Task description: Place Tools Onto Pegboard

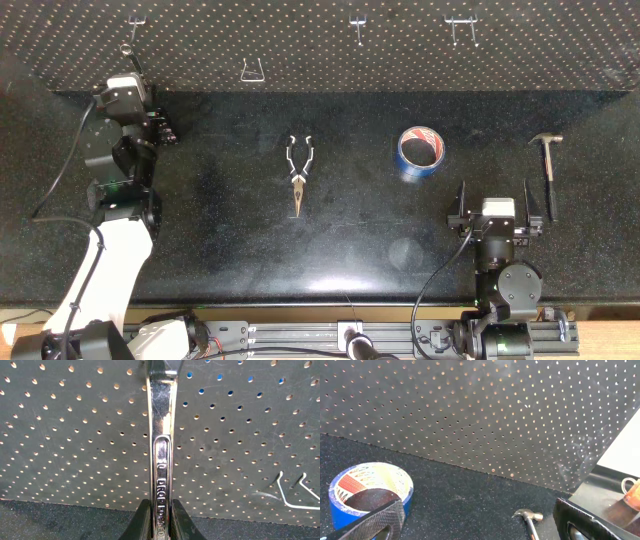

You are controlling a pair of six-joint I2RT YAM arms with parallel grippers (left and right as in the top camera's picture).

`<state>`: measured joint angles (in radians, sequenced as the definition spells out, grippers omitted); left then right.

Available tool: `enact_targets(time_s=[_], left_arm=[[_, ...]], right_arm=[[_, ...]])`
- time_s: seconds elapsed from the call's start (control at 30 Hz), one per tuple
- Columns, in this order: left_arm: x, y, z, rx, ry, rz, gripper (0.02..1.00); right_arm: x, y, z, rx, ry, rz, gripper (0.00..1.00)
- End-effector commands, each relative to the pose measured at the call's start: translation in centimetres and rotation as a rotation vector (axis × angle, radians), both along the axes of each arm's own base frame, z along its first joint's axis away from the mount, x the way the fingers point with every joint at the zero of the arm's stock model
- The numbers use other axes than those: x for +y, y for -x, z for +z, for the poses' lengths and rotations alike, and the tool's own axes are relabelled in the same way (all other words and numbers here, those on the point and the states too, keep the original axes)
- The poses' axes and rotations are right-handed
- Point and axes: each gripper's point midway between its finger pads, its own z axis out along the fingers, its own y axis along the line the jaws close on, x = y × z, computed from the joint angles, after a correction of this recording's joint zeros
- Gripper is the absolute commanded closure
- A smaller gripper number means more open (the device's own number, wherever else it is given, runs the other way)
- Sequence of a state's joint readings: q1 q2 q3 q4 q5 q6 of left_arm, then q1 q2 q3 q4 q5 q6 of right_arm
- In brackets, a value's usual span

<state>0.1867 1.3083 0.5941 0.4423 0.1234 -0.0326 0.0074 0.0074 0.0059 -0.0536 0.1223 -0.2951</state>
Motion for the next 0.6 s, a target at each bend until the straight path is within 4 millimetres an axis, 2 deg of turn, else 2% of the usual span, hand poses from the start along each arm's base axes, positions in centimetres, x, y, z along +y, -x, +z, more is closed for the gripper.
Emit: enact_targets(time_s=[0.03, 0.37, 0.6], left_arm=[[1.04, -0.61, 1.38, -0.035, 0.009, 0.034, 0.989], [0.45, -0.90, 0.50, -0.016, 0.022, -0.001, 0.989], [0.61, -1.12, 0.67, -0.030, 0.018, 0.003, 0.989]], right_arm=[[-0.44, 0.07, -0.25, 0.010, 0.011, -0.023, 0.025], [-0.44, 0.07, -0.25, 0.010, 0.011, -0.023, 0.025], [-0.44, 0.07, -0.25, 0.010, 0.011, -0.023, 0.025]])
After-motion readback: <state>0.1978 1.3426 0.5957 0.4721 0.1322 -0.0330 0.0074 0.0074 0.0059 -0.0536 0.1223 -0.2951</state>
